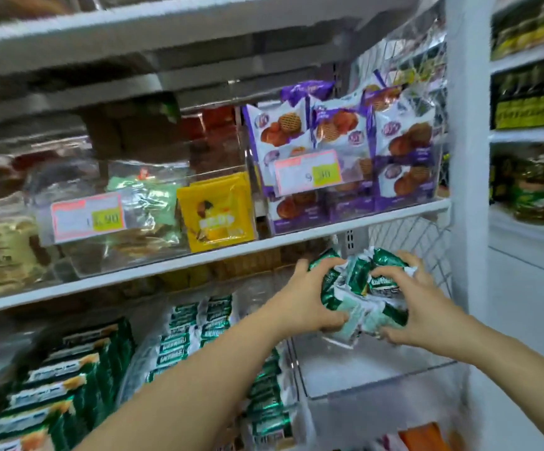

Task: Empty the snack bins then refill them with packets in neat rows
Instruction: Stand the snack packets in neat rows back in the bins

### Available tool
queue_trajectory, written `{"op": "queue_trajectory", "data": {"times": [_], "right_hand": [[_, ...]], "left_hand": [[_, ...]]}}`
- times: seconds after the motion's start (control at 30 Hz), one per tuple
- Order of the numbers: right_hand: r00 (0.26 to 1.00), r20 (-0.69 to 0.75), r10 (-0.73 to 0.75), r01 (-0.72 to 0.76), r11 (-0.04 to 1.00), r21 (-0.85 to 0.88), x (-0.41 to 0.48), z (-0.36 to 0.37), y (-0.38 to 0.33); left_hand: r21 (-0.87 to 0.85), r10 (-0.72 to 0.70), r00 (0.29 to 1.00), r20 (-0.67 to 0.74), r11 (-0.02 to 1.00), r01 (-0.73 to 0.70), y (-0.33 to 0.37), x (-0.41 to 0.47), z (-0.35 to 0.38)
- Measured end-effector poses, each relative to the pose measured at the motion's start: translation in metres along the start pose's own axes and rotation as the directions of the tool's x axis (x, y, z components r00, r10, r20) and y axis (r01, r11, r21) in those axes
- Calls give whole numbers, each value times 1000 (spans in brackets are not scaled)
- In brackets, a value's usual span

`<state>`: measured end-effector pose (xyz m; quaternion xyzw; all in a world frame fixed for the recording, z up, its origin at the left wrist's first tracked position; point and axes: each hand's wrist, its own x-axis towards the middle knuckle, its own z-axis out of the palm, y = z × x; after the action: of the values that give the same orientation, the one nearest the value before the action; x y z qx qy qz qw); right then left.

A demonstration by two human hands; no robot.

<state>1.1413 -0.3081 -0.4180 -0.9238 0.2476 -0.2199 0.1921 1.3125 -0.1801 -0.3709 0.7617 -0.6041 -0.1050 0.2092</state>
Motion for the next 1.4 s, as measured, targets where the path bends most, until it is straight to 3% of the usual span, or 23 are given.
{"op": "queue_trajectory", "data": {"times": [0.13,0.3,0.47,0.67,0.83,0.97,1.2,1.4], "right_hand": [[980,155,127,-127,992,-8,17,17,29],[921,358,151,-141,988,-55,23,45,56],[892,425,154,-149,988,-43,27,48,66],[850,504,155,-134,988,-77,28,35,63],[850,503,158,-96,984,-148,26,28,56],[873,466,144,-91,987,-133,23,29,54],[933,337,126,-100,991,-94,20,30,50],[985,156,70,-78,996,45,22,21,40]], "left_hand": [[54,-69,988,136,997,62,-10,41,26],[87,-154,944,293,987,134,-33,59,69],[-13,-171,930,326,983,185,-47,61,80],[-176,-186,851,492,935,306,-35,53,80],[22,-151,901,407,988,156,-33,49,89],[66,-123,937,326,992,107,-37,48,97],[252,-146,914,378,966,51,-38,45,101],[208,-77,991,108,977,53,-29,40,80]]}}
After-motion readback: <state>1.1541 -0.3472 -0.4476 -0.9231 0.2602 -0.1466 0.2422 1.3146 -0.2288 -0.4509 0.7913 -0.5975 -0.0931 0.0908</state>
